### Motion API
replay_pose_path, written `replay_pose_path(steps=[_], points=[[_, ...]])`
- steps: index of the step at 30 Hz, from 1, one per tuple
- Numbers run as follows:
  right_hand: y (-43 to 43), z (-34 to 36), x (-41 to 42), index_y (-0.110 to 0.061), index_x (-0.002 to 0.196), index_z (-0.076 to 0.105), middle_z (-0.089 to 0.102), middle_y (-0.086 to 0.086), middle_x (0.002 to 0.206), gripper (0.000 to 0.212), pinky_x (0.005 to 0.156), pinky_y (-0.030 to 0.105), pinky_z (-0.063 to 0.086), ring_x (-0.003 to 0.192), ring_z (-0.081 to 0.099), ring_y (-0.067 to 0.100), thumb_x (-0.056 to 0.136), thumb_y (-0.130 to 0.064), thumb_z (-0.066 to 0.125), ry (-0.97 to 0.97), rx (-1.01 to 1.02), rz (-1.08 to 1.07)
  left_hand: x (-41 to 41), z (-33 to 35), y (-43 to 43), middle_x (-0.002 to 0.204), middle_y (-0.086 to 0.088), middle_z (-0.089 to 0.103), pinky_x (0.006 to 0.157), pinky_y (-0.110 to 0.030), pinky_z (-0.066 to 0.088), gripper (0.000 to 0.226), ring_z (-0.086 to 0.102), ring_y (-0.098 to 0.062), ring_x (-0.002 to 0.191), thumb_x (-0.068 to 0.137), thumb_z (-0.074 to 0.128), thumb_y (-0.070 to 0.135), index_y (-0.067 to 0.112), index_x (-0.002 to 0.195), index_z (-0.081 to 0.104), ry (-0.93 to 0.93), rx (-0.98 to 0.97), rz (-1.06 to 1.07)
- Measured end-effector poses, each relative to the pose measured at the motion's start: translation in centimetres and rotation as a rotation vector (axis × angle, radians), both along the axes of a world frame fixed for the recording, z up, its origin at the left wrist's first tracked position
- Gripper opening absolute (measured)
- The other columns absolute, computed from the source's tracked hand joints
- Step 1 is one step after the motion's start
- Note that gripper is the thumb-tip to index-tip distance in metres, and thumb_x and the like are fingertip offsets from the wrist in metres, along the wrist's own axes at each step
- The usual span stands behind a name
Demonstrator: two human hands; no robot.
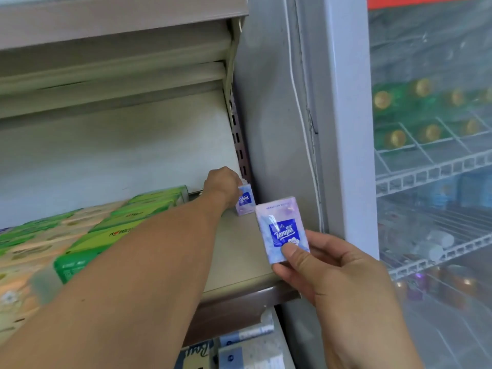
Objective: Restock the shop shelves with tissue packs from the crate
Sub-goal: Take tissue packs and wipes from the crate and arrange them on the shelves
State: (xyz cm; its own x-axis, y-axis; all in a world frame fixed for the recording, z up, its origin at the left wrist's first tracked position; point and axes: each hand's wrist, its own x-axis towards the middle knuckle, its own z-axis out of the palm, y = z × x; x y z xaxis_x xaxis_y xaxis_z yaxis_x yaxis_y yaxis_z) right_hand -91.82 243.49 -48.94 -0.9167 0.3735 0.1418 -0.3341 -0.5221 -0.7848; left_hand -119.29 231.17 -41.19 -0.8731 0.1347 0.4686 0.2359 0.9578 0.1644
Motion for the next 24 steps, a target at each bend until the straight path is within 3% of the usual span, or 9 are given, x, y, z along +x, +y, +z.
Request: replay_pose_path(steps=[10, 16, 21, 24], points=[[0.0, -0.3, 0.9, -0.005, 0.097, 0.076, 0.079, 0.013, 0.084, 0.018, 0.062, 0.026, 0.062, 0.076, 0.078, 0.025, 0.083, 0.006, 0.076, 0.005, -0.011, 0.039, 0.1, -0.3, -0.5, 0.118, -0.012, 0.071, 0.093, -0.034, 0.055, 0.022, 0.065, -0.029, 0.110, 0.091, 0.072, 0.015, 0.008, 0.112, 0.075, -0.011, -0.066, 0.032], [0.4, -0.2, 1.1, -0.007, 0.099, 0.076, 0.079, 0.011, 0.087, 0.017, 0.065, 0.025, 0.061, 0.080, 0.079, 0.025, 0.085, 0.003, 0.076, 0.026, -0.031, 0.011, 1.6, 1.0, -0.2, 0.127, -0.014, 0.067, 0.103, -0.036, 0.049, 0.036, 0.059, -0.032, 0.120, 0.090, 0.076, 0.024, 0.005, 0.120, 0.071, 0.022, -0.119, 0.029], [-0.7, -0.3, 1.5, -0.002, 0.104, 0.075, 0.078, 0.016, 0.093, 0.020, 0.067, 0.026, 0.062, 0.082, 0.078, 0.026, 0.086, 0.006, 0.074, 0.004, -0.066, 0.021, 6.6, 4.2, 0.0, 0.116, -0.014, 0.072, 0.102, -0.039, 0.050, 0.038, 0.065, -0.033, 0.115, 0.101, 0.061, 0.037, 0.003, 0.110, 0.074, 0.061, 0.036, -0.020], [-1.4, -0.7, 2.9, 0.000, 0.107, 0.074, 0.077, 0.020, 0.098, 0.021, 0.068, 0.026, 0.061, 0.086, 0.077, 0.027, 0.087, 0.006, 0.073, -0.005, -0.088, 0.037, 12.0, 5.9, -0.7, 0.098, -0.012, 0.075, 0.085, -0.035, 0.060, 0.035, 0.070, -0.028, 0.092, 0.100, 0.059, 0.039, 0.009, 0.095, 0.076, -0.052, 0.373, -0.182]])
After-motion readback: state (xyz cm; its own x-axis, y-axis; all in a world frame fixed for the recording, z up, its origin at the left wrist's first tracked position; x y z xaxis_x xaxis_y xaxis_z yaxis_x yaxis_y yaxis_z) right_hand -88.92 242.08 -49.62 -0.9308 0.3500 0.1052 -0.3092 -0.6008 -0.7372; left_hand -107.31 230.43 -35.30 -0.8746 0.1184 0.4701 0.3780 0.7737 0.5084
